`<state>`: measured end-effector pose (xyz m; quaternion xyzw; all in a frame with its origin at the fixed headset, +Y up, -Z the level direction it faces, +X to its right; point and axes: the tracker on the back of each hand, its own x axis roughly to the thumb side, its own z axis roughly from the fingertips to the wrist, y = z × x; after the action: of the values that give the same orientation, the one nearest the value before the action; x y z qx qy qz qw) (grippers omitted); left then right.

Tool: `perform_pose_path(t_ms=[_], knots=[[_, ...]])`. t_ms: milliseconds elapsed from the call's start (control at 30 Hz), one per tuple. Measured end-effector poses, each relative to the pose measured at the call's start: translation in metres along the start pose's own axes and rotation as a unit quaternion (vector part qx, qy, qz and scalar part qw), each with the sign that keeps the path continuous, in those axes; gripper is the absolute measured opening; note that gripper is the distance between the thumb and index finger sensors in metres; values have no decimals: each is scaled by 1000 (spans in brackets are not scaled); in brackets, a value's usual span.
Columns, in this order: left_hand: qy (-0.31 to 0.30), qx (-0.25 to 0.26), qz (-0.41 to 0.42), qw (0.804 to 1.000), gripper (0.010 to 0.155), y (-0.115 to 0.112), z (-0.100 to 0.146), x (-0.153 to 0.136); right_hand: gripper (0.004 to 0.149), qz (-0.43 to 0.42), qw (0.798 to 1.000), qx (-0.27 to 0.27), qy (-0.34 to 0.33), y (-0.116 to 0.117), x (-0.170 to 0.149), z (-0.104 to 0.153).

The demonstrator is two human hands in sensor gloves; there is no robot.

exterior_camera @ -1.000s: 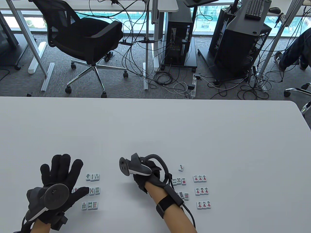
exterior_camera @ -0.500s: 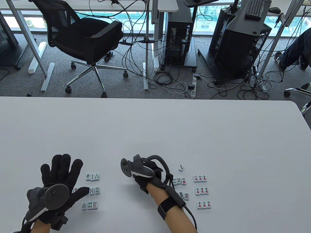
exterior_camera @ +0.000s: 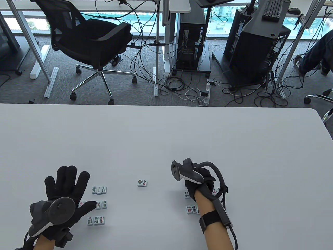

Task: Mahjong suit sorting

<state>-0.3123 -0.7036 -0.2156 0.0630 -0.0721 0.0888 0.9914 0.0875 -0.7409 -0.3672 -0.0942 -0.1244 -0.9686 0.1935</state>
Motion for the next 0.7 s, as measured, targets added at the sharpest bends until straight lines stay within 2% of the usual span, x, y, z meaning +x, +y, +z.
perform_pose_path(t_ms=[367, 433, 533, 700], knots=[[3, -5, -3, 1000, 92, -1, -1, 1, 57, -6, 1000, 25, 16, 18, 3, -14], [3, -5, -2, 1000, 92, -1, -1, 1, 56, 2, 1000, 7, 12, 18, 7, -15], [3, -5, -2, 1000, 92, -1, -1, 1, 55, 19, 1000, 18, 10, 11, 16, -14], [2, -8, -3, 1000, 92, -1, -1, 0, 57, -35, 997, -57, -39, -17, 53, -6]])
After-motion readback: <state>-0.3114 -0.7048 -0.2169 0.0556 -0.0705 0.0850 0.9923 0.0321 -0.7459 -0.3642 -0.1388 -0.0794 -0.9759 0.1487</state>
